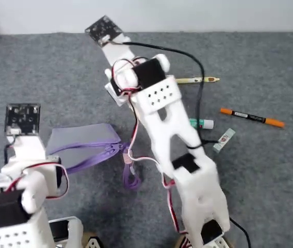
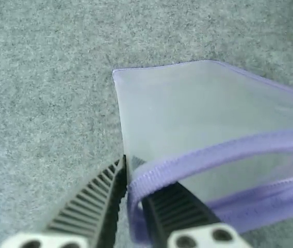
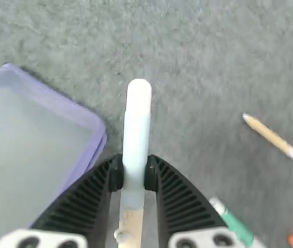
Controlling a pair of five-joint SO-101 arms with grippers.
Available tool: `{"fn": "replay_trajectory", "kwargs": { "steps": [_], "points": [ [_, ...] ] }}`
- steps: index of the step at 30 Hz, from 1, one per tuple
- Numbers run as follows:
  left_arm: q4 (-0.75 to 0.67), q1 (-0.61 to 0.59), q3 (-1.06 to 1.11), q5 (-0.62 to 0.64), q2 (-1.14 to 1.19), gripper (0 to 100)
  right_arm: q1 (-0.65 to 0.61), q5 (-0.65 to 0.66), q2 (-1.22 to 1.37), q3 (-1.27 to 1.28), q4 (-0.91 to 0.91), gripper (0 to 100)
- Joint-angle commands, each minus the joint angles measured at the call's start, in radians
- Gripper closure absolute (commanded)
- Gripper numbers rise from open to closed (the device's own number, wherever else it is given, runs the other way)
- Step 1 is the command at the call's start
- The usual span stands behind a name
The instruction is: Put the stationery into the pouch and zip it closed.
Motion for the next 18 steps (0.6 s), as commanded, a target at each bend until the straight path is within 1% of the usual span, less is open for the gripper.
{"fn": "replay_trajectory", "kwargs": {
  "steps": [1,6,11,15,18],
  "points": [
    [0.006,0.005,-0.11,0.012,0.097,99,0.013,-0.078,-0.3,0.235,0.045,99.1],
    [0.008,0.005,-0.173,0.014,0.195,99,-0.008,-0.178,-0.625,0.568,0.041,99.1],
    [0.005,0.006,-0.193,0.083,0.279,99,-0.025,-0.305,-0.872,0.772,0.03,99.1],
    [0.002,0.048,-0.193,0.124,0.338,99,-0.076,-0.416,-1.032,0.885,-0.071,99.1],
    [-0.011,0.104,-0.193,0.169,0.361,99,-0.173,-0.52,-1.164,0.997,-0.17,99.1]
  ]
}}
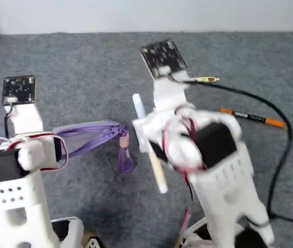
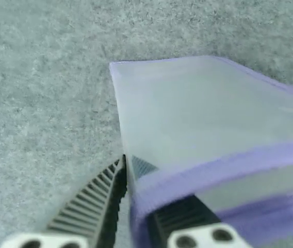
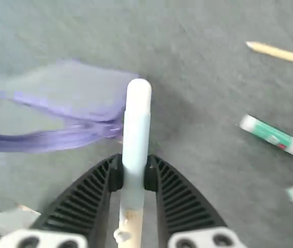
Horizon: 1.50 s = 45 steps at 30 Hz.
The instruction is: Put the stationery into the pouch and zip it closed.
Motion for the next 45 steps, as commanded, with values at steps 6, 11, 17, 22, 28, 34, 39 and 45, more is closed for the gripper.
{"fn": "replay_trajectory", "kwargs": {
  "steps": [6,11,17,22,28,34,39,45],
  "points": [
    [-0.026,0.091,-0.03,0.066,0.043,99,-0.165,-0.106,-0.456,0.451,-0.418,99.1],
    [-0.021,0.089,-0.03,0.066,0.041,99,-0.165,0.0,-0.671,0.79,-0.829,99.1],
    [-0.021,0.089,-0.03,0.066,0.041,99,-0.162,0.052,-0.662,0.893,-1.141,99.1],
    [-0.021,0.089,-0.03,0.064,0.041,99,-0.16,0.08,-0.556,0.893,-1.353,99.1],
    [-0.021,0.089,-0.03,0.064,0.041,99,-0.16,0.155,-0.429,0.898,-1.557,99.1],
    [-0.021,0.089,-0.03,0.064,0.041,99,-0.16,0.16,-0.323,0.905,-1.687,99.1],
    [-0.021,0.089,-0.03,0.064,0.041,99,-0.145,0.16,-0.282,1.031,-1.781,99.1],
    [-0.021,0.087,-0.03,0.064,0.041,99,-0.136,0.184,-0.331,1.149,-1.768,98.9]
  ]
}}
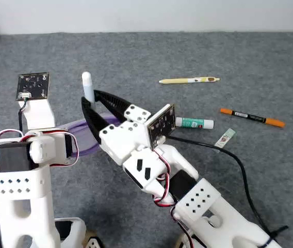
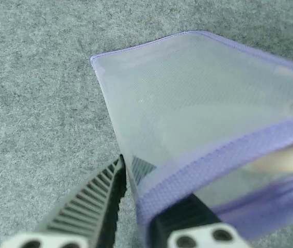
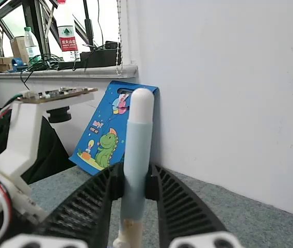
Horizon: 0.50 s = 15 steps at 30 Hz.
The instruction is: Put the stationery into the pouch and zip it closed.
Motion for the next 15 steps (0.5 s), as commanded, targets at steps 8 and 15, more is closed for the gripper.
{"fn": "replay_trajectory", "kwargs": {
  "steps": [8,15],
  "points": [
    [-0.015,0.009,-0.03,0.011,0.014,99,0.013,-0.052,-0.266,-0.031,0.418,80.5],
    [-0.014,0.009,-0.03,0.011,0.014,99,0.058,-0.08,-0.351,-0.138,0.667,83.3]
  ]
}}
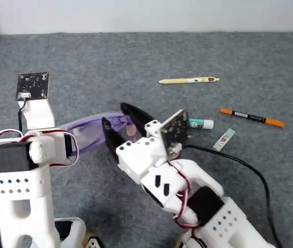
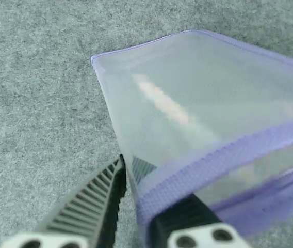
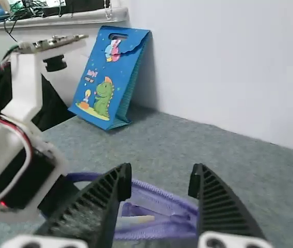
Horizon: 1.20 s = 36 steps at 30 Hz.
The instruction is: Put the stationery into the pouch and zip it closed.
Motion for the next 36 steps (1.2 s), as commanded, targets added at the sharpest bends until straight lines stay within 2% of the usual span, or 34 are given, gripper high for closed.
{"fn": "replay_trajectory", "kwargs": {
  "steps": [1,6,11,20,28,36],
  "points": [
    [-0.014,0.009,-0.03,0.011,0.012,99,0.067,-0.044,-0.041,-0.109,0.119,83.8],
    [-0.014,0.009,-0.03,0.011,0.012,99,0.255,-0.224,-0.015,-0.155,0.288,84.3],
    [-0.014,0.009,-0.028,0.011,0.012,99,0.409,-0.222,0.067,-0.158,0.45,84.1],
    [-0.014,0.009,-0.028,0.011,0.011,99,0.598,-0.224,0.251,-0.236,0.65,84.0],
    [-0.012,0.011,-0.025,0.009,0.012,99,0.8,-0.23,0.687,-0.47,0.878,84.0],
    [-0.018,0.011,-0.024,0.006,0.018,99,0.901,-0.285,1.133,-0.821,0.995,83.9]
  ]
}}
